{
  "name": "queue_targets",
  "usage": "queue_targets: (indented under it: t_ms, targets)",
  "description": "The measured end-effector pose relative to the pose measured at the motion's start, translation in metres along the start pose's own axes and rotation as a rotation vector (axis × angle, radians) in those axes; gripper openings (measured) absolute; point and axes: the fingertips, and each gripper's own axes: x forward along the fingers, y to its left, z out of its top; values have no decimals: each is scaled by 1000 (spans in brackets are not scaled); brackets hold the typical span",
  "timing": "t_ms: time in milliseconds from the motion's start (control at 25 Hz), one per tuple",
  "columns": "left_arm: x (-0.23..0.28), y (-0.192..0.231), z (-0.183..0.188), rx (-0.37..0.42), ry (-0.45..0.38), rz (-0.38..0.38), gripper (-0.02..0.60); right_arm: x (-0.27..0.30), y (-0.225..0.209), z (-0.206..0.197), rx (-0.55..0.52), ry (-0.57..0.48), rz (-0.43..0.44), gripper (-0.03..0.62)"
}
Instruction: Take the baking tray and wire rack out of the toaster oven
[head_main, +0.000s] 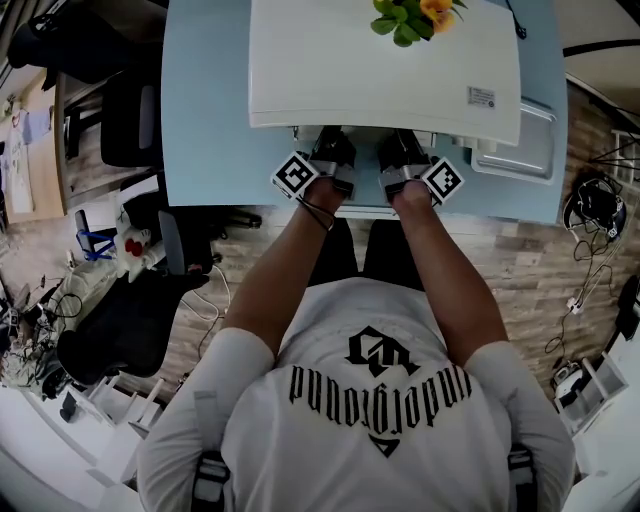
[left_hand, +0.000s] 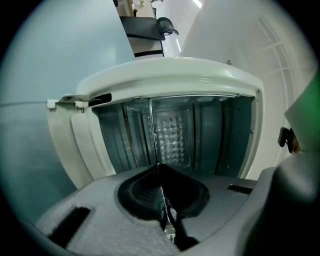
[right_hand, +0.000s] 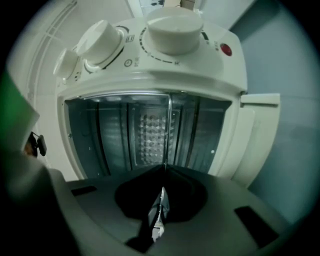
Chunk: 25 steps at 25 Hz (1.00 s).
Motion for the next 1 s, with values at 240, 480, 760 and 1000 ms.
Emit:
queue_targets:
  t_ms: [240, 480, 760, 1000]
  targets:
    - [-9, -3, -6, 2, 8, -2, 6, -11, 0, -4, 2, 10, -1, 5]
    - [-24, -2, -14, -33, 12, 15, 6, -24, 0, -13, 14, 25, -3, 5]
    - [-43, -5, -23, -36, 24, 15, 6, -44, -1, -22, 2, 43, -9, 5]
    - [-59, -5, -31, -30, 39, 21, 6, -59, -2, -31, 9, 49, -19, 5]
